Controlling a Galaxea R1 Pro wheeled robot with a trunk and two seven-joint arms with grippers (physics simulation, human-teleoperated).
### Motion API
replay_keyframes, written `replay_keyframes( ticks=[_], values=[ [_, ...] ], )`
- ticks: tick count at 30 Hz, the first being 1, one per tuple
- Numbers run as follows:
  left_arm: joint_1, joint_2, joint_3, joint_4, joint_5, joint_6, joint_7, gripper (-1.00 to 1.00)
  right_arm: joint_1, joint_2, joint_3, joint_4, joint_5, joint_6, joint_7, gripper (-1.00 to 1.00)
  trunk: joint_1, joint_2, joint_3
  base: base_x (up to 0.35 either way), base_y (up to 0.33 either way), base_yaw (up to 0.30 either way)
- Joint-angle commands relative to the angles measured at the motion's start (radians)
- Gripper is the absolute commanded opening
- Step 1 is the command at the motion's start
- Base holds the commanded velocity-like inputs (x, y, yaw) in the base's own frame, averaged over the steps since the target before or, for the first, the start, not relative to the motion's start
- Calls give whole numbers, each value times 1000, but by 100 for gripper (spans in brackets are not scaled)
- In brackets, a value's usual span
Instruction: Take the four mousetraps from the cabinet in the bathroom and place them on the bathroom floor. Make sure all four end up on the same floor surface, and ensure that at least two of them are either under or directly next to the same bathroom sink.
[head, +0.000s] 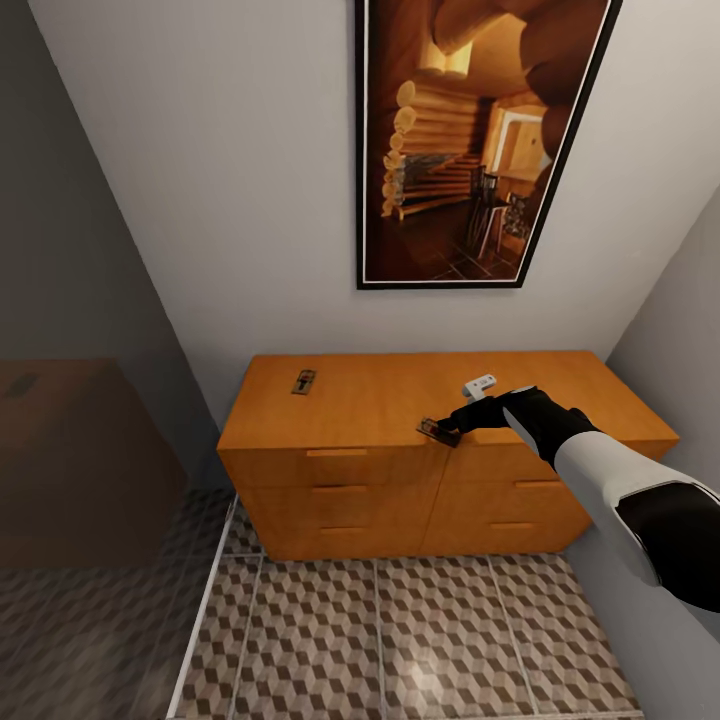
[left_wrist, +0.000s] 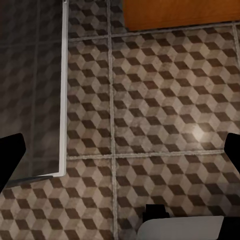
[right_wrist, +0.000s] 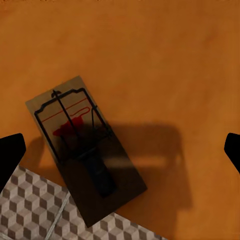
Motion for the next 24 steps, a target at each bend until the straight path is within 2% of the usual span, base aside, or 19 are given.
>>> replay_keyframes(
  ticks=[1, 24],
  values=[
    [-2, 0, -7, 4, 4, -6, 1, 100, -1, -1, 4, -2, -5, 7, 2, 100, 1, -2, -2, 3, 2, 0],
    [-2, 0, -7, 4, 4, -6, 1, 100, -1, -4, 2, -2, -5, 7, 3, 100, 1, -2, -2, 0, 8, 0]
  ],
)
